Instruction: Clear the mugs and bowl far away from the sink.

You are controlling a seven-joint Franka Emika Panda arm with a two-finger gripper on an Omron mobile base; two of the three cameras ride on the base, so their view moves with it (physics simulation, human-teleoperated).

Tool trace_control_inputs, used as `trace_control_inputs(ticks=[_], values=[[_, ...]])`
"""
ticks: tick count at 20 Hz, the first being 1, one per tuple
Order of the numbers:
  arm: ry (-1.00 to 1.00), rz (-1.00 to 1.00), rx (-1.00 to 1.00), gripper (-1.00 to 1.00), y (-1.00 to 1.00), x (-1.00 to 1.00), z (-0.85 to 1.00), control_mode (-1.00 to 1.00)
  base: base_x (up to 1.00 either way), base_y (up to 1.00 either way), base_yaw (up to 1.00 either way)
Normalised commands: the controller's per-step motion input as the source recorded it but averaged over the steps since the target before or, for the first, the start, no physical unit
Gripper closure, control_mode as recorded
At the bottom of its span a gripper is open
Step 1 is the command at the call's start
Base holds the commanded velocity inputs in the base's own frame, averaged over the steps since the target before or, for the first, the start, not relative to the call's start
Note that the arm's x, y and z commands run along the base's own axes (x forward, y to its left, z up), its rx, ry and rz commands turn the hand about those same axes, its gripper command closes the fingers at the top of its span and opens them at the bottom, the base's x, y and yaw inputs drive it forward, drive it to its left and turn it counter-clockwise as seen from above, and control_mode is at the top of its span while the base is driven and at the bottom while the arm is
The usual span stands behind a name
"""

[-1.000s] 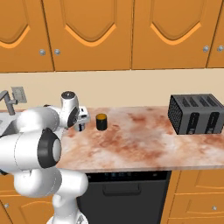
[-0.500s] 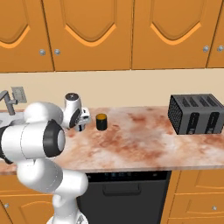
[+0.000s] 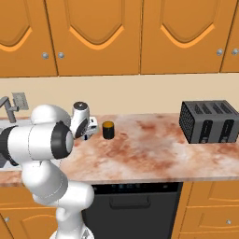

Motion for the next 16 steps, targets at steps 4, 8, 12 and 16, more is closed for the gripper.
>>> trace_control_inputs(ticks=[4,8,12,16], values=[[0.00,0.01,0.04,-1.00,0.00,0.27,-0.06,-1.00,0.00,0.00,0.00],[0.00,0.02,0.04,-1.00,0.00,0.26,-0.01,-1.00,0.00,0.00,0.00],[0.00,0.02,0.03,-1.00,0.00,0.16,-0.10,-1.00,0.00,0.00,0.00],[0.00,0.02,0.03,-1.00,0.00,0.08,-0.18,-1.00,0.00,0.00,0.00]])
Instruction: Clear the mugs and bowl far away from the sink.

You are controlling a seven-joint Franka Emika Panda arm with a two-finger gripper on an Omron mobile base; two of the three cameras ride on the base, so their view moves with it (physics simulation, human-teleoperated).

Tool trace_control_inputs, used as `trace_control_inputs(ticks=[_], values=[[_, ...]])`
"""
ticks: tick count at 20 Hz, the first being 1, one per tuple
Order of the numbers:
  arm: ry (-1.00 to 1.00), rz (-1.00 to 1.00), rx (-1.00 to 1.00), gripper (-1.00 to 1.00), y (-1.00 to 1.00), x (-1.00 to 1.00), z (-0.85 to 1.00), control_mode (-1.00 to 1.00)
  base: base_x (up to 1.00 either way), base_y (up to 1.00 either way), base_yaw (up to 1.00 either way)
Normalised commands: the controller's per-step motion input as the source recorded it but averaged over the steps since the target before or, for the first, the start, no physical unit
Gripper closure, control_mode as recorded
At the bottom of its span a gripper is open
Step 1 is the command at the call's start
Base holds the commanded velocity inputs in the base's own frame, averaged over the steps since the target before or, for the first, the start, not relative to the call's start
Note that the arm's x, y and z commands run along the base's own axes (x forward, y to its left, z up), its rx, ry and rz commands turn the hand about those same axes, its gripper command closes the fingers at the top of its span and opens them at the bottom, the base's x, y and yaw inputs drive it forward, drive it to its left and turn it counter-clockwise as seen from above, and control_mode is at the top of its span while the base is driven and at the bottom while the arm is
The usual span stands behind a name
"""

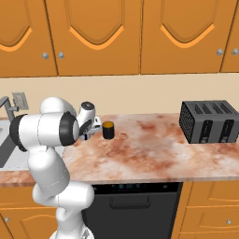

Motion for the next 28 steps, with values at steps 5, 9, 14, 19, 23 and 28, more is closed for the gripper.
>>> trace_control_inputs(ticks=[5,9,14,19,23,28], values=[[0.00,0.03,0.03,-1.00,0.00,0.13,-0.13,-1.00,0.00,0.00,0.00],[0.00,0.02,0.02,-1.00,0.00,0.18,-0.15,-1.00,0.00,0.00,0.00],[0.00,0.02,0.01,1.00,0.00,0.05,-0.10,-1.00,0.00,0.00,0.00],[0.02,0.00,0.00,1.00,0.01,0.00,0.00,-1.00,0.00,0.00,0.00],[-0.04,0.00,0.00,1.00,-0.10,-0.05,0.16,-1.00,0.00,0.00,0.00],[-0.12,0.00,0.00,1.00,-0.04,-0.29,0.67,-1.00,0.00,0.00,0.00]])
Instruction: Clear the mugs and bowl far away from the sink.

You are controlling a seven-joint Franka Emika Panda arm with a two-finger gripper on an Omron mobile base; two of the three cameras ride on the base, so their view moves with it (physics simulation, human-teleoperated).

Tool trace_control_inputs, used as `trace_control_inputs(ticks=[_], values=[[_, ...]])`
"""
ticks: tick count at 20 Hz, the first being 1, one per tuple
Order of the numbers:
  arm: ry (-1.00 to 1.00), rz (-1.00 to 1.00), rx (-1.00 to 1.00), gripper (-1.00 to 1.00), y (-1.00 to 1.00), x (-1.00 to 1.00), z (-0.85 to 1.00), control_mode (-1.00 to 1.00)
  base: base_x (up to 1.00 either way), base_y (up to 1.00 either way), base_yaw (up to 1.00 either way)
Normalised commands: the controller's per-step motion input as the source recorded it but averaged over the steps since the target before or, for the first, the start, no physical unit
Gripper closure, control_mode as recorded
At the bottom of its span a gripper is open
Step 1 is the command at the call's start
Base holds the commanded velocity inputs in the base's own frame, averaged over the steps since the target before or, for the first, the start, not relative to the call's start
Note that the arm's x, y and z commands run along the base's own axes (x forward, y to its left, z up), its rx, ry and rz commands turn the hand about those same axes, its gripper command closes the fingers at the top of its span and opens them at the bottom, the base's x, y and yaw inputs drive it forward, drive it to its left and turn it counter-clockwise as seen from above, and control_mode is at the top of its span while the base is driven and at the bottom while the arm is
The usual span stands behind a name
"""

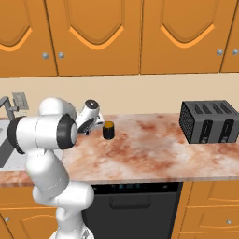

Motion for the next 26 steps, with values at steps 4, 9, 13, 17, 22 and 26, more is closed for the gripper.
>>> trace_control_inputs(ticks=[4,9,13,17,22,26], values=[[-0.11,0.00,0.00,1.00,-0.13,-0.65,0.85,-1.00,0.00,0.00,0.00],[-0.02,0.00,0.00,1.00,-0.14,-0.87,0.75,-1.00,0.00,0.00,0.00],[0.00,0.00,0.00,1.00,-0.15,-0.93,0.77,-1.00,0.00,0.00,0.00],[0.01,0.00,0.00,1.00,-0.16,-0.87,0.68,-1.00,0.00,0.00,0.00],[0.00,0.00,0.00,1.00,-0.16,-0.81,0.59,-1.00,0.00,0.00,0.00],[0.00,0.00,-0.03,1.00,-0.03,-0.51,0.19,1.00,-0.11,0.00,0.00]])
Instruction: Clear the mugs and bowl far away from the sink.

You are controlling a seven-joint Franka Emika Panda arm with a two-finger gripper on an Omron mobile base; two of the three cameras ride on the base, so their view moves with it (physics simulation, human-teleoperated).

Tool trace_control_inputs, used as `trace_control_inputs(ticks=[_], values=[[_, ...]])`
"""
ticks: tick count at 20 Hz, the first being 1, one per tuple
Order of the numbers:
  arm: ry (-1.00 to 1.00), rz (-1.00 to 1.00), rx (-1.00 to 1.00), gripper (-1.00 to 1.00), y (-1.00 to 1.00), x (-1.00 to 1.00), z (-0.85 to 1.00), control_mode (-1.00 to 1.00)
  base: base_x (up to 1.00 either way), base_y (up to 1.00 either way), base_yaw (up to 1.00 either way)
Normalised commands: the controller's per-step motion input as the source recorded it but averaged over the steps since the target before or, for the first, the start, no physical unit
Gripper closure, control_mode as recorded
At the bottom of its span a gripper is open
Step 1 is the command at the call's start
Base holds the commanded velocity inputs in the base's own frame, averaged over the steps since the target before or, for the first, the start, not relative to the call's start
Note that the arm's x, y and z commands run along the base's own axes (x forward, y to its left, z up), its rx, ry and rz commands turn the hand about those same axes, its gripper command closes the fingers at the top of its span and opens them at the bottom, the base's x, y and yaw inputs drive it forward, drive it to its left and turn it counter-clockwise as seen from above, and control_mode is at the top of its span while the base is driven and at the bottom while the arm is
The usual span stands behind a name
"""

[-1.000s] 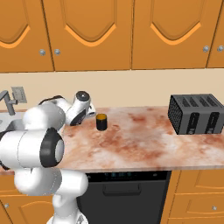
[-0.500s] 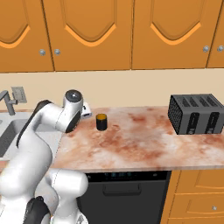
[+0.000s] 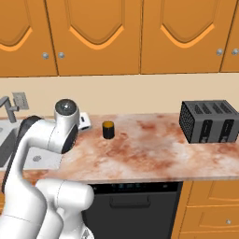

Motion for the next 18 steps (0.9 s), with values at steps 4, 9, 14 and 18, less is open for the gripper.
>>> trace_control_inputs(ticks=[4,9,14,18], values=[[0.00,0.00,0.00,1.00,0.00,0.00,0.00,1.00,-0.74,0.00,0.10],[0.00,0.00,0.00,1.00,0.00,0.00,0.00,1.00,-0.96,0.21,0.51],[0.00,0.00,0.00,1.00,0.00,0.00,0.00,1.00,-0.63,0.22,0.79],[0.00,0.00,0.00,1.00,0.00,0.00,0.00,1.00,-0.17,0.18,0.92]])
